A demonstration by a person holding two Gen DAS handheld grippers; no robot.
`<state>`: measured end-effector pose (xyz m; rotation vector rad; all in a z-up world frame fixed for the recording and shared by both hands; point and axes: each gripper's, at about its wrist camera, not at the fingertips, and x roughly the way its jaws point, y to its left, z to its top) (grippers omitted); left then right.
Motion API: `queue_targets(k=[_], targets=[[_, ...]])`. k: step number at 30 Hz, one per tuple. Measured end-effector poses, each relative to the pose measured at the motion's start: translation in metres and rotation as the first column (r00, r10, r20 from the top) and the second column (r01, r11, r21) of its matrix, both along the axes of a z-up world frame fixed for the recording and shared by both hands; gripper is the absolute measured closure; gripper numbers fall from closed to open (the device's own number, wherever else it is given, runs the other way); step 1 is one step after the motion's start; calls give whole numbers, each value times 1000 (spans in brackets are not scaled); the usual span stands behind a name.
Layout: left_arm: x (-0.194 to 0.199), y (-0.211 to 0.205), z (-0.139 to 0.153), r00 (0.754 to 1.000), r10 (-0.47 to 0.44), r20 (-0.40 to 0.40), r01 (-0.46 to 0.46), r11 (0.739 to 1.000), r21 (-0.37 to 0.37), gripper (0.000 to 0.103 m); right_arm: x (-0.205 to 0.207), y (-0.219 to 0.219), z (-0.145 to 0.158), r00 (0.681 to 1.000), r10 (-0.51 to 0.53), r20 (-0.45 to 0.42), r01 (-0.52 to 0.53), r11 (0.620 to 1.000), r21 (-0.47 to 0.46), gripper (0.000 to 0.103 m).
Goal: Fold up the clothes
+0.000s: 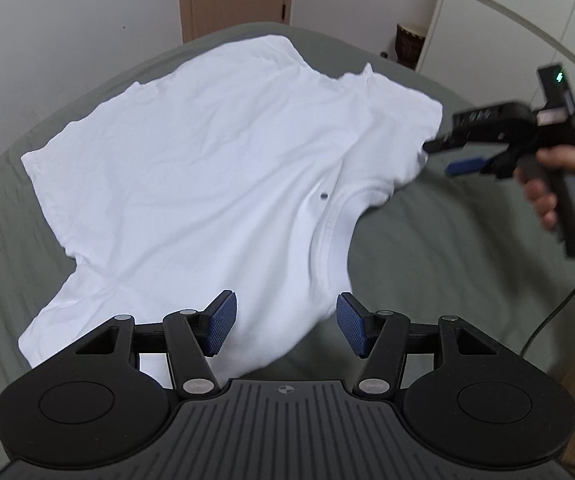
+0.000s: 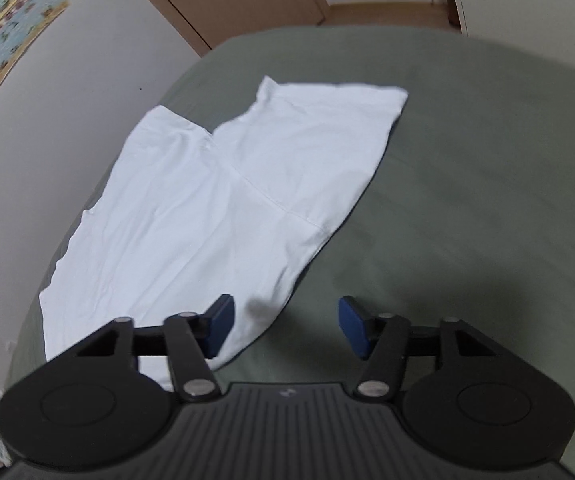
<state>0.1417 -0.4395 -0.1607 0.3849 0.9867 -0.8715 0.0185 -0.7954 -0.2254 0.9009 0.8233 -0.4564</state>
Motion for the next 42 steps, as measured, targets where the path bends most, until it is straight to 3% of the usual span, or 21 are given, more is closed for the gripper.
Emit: queue_targets(k=[4, 5, 6, 10, 13, 16, 22, 27, 28, 32, 37, 42], targets=[[1, -2, -4, 1000, 13, -7, -13, 1000, 8, 49, 10, -5, -12, 999, -32, 42, 32, 999, 14, 55], [1, -3, -5, 1000, 15, -8, -15, 1000, 11, 49, 12, -6, -12, 998, -38, 47, 37, 999, 16, 71], [1, -3, -6, 1000, 16, -9, -16, 1000, 15, 49, 15, -7, -13, 998, -38, 47, 38, 999, 15, 94], [1, -1, -14, 1000, 13, 18, -14, 999, 47, 49, 15, -9, -7, 999, -12, 44, 12, 1000, 1, 99], [0, 1, -27, 1000, 1, 27, -3, 996, 88, 49, 5, -11, 10, 1000, 1, 23, 2, 995, -101, 99], [0, 7, -43, 1000, 6, 5, -6, 993, 120, 49, -7, -19, 13, 1000, 19, -19, -22, 989, -145, 100], [7, 34, -55, 997, 70, -31, -65, 991, 117, 49, -10, -19, -2, 997, 48, -55, -54, 993, -102, 95], [18, 63, -62, 990, 133, -40, -126, 982, 138, 48, -21, -22, 6, 1000, 31, -5, -31, 993, -113, 54], [22, 69, -65, 987, 154, -39, -146, 978, 147, 48, -24, -25, 9, 1000, 21, 5, -20, 992, -121, 52], [22, 63, -64, 989, 148, -23, -143, 979, 145, 47, -25, -44, 15, 999, -31, 12, 32, 995, -99, 51], [10, 31, -58, 997, 73, -27, -69, 990, 126, 43, -13, -67, -1, 991, -133, 23, 132, 991, 15, 51], [8, 21, -33, 998, 65, -7, -65, 996, 57, 43, -3, -81, -14, 974, -221, 57, 215, 973, 89, 52]])
